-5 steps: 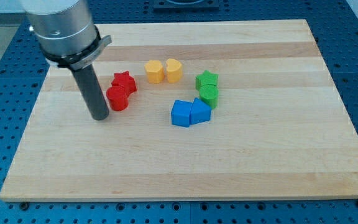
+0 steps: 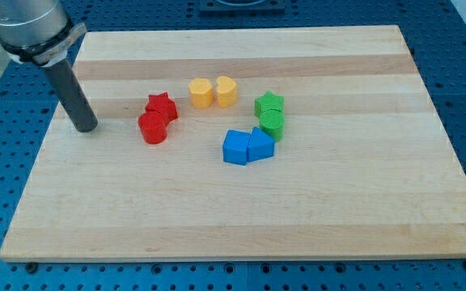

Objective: Nudge red star a bit right

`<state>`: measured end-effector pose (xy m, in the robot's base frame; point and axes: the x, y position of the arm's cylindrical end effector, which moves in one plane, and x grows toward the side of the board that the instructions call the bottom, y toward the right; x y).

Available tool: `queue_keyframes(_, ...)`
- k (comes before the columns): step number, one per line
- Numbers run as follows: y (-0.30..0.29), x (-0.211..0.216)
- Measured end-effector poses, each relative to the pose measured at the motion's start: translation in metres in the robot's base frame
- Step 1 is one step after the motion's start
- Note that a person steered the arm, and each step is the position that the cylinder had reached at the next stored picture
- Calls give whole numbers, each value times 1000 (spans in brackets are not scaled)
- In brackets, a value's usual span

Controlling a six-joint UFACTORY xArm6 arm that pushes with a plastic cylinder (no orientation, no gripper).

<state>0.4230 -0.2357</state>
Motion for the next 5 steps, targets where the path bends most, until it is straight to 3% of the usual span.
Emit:
queue_keyframes(3,1,-23)
queue_keyframes(5,35,-33)
